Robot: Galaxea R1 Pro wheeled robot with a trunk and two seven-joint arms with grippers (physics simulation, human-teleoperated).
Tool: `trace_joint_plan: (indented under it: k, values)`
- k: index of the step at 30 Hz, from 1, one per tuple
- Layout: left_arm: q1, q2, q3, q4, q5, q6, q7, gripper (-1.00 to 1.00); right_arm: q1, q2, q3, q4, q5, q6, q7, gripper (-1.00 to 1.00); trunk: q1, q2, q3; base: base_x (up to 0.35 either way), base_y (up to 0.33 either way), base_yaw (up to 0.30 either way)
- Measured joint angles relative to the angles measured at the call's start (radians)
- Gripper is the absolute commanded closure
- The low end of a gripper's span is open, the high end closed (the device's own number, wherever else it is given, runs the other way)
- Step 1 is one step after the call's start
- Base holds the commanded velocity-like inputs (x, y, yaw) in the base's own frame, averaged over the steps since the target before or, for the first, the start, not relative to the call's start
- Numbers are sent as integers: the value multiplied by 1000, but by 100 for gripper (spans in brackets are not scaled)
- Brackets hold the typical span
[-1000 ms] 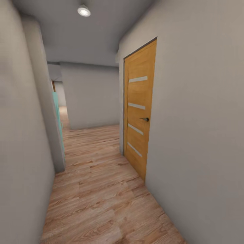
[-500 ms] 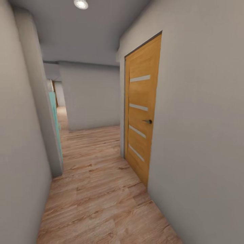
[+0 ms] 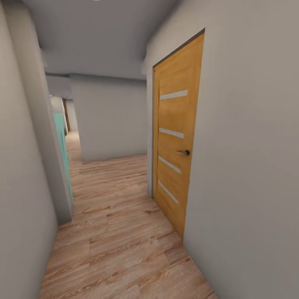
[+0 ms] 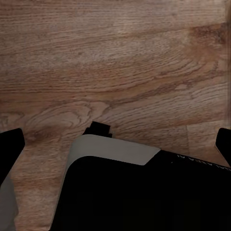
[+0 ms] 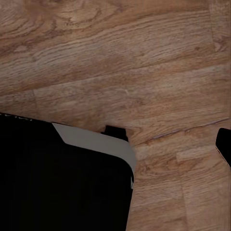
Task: Move the two storage containers from the living room to the garage. In the garage, place one container on the floor and stack the other container on top of it (either order is fine).
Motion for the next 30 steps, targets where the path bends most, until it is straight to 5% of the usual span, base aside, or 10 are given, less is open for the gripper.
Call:
trace_joint_plan:
  k: [16, 30]
  values:
    - [0, 0, 0, 0, 0, 1, 0, -100, 0, 0, -4, 0, -7, 0, 8, -100, 0, 0, 0, 322, 0, 6]
    - [0, 1, 0, 0, 0, 0, 0, -100, 0, -1, -2, 0, -4, 0, 7, -100, 0, 0, 0, 322, 0, 242]
